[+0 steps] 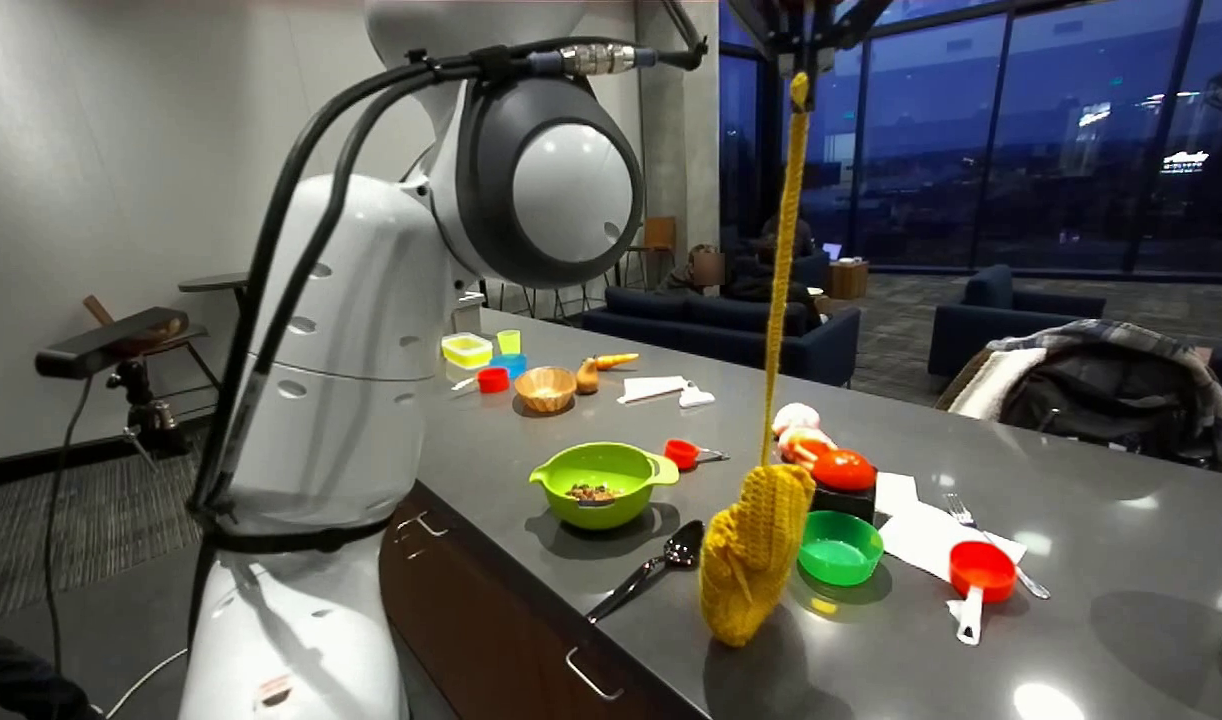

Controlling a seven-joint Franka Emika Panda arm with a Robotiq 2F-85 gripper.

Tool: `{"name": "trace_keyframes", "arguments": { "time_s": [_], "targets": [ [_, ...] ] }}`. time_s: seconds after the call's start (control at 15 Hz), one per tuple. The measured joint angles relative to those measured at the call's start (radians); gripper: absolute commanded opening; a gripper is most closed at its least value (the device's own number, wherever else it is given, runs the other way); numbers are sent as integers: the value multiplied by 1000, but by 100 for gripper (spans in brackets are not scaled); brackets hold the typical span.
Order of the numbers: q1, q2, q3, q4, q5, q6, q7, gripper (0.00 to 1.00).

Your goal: Move the yellow cloth to the right of the spoon

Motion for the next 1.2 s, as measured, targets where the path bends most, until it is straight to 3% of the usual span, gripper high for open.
{"name": "trace_keyframes", "arguments": {
  "time_s": [0.33, 0.53, 0.8, 1.2],
  "targets": [
    [-264, 67, -46, -6, 84, 69, -280, 1],
    [-358, 130, -47, -47, 94, 134, -377, 1],
    [-385, 189, -72, -22, 83, 123, -440, 1],
    [-323, 195, -72, -23, 67, 123, -448, 1]
  ]
}}
